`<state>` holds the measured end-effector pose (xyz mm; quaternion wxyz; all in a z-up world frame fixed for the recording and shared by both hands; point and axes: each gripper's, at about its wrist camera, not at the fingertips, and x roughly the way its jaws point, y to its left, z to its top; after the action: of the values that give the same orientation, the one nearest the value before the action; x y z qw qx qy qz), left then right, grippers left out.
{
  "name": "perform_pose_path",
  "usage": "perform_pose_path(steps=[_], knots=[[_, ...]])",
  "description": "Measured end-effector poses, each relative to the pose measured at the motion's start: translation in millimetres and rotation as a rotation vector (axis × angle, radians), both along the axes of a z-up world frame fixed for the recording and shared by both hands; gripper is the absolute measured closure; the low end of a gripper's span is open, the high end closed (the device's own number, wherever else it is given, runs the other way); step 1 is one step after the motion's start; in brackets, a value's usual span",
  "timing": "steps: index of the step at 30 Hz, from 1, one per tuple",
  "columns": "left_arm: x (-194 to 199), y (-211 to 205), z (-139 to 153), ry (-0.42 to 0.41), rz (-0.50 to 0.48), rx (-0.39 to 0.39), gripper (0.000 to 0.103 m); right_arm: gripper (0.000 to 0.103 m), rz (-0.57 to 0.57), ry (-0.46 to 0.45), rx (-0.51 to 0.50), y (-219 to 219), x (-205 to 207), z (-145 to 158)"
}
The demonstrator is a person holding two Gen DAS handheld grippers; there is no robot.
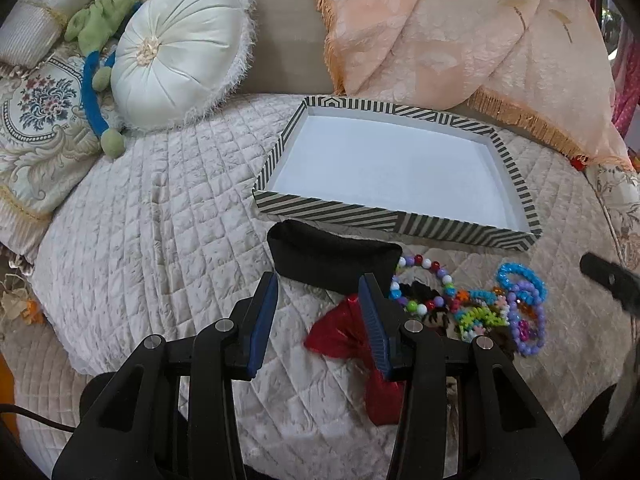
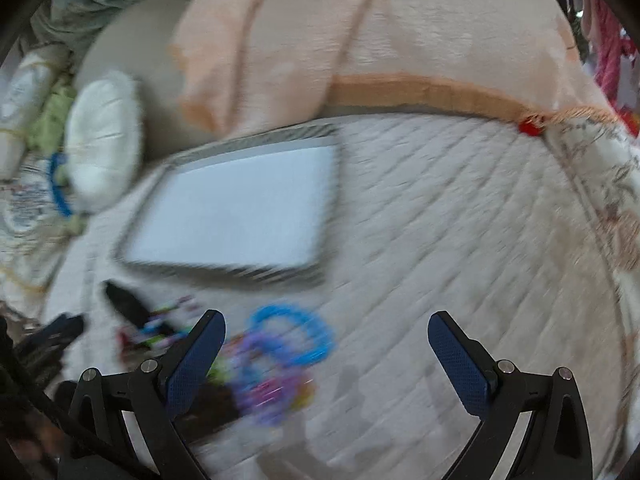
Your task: Organize jewelry
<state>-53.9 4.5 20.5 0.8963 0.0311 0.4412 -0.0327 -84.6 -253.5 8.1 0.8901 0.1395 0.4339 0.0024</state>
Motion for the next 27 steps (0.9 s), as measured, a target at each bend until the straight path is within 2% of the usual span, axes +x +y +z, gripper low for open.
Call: perform_pose_path(steps=[2,7,11,17,27], knots=[[-3.9,0.3,3.0,-0.002,-0.001,-0.009,0.062,0.002,0.017,-0.026,0.026,11.3,-7.0,8.2],[-15.0,0.9,7.8,-0.023,-0.006,-0.014,0.062,0.002,0.066,-0.091,-0.038,48.8,-25.0,28.7],[-21.1,3.6,11.1,-0.033,-0.003,-0.017,0.062,0.002,0.061,-0.125,-0.077,54.7,-35.6,40.2],[-26.2,7.2,15.2,-0.052,-0.001,-0.016,0.062,0.002,0.044,-0.119,-0.125,57.9,-35.7,38.7],[-30.9,7.0,17.7,-0.063,-0.006,-0.026,0.062,0.002,0.030,-0.123,-0.136,61.5,-37.3,37.1]])
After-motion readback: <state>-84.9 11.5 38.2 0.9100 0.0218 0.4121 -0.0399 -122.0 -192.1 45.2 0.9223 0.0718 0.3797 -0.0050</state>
